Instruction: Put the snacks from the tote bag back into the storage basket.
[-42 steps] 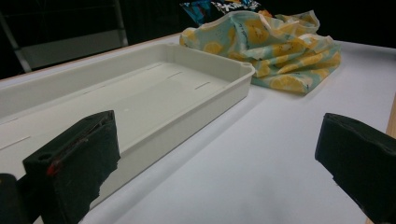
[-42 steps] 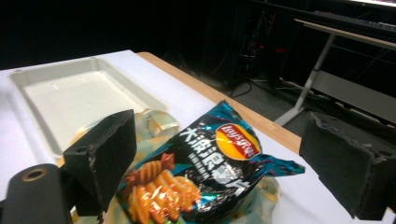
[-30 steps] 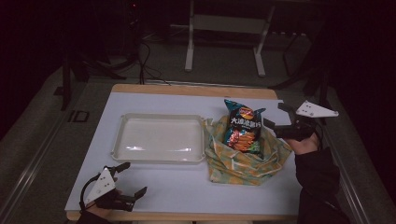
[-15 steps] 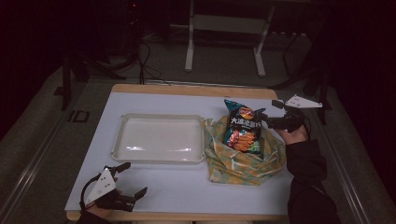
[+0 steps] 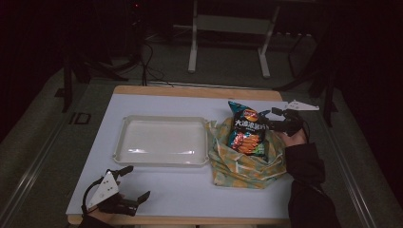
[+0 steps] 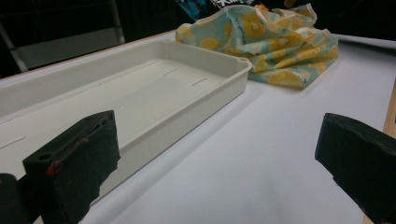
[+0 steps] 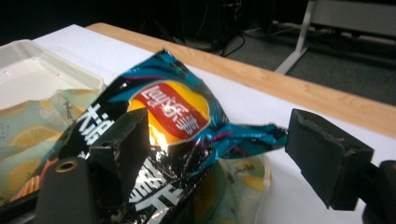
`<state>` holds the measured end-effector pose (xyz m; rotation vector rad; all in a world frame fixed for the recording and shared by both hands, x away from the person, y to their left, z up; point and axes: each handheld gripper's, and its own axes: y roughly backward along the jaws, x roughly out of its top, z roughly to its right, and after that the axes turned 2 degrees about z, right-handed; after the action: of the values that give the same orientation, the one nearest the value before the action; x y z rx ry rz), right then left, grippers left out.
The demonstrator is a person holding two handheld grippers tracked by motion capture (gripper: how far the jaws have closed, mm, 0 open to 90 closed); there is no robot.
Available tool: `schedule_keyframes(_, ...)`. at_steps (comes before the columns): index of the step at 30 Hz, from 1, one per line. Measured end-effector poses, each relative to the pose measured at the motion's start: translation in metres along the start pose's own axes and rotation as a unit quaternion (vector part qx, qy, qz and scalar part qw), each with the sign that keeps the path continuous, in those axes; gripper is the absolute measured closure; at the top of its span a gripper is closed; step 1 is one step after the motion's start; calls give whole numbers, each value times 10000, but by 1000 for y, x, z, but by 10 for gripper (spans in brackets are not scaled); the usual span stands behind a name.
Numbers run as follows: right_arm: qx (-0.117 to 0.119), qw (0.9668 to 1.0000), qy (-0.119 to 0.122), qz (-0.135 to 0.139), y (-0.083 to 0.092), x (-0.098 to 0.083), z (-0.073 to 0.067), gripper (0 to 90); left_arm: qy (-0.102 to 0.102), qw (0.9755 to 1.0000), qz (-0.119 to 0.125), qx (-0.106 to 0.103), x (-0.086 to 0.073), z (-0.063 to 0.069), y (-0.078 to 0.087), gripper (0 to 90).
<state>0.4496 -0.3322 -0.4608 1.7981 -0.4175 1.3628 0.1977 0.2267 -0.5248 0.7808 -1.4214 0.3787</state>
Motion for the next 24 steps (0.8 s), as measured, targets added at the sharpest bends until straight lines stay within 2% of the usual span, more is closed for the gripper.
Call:
schedule_keyframes(3,-41,10000,-72,-54,-2,-4,2,334,-11,10000,-8,-11,0,1,-1,1)
schedule_keyframes(6,15,9998,-170,-124,-5,-8,3,413,-21,10000,-25,-23,0,1,-1,1)
schedule_keyframes(12,79,9985,-429,-327,-10,-13,5,473,-29,10000,-40,-19,-1,1,0,1)
schedule_keyframes(20,154,9973,-506,-509,-13,-15,5,530,-36,10000,-61,-42,-1,1,0,0)
schedule_keyframes(24,252,9963,-540,-622,-16,-15,5,653,-31,10000,-72,-45,-1,1,0,0)
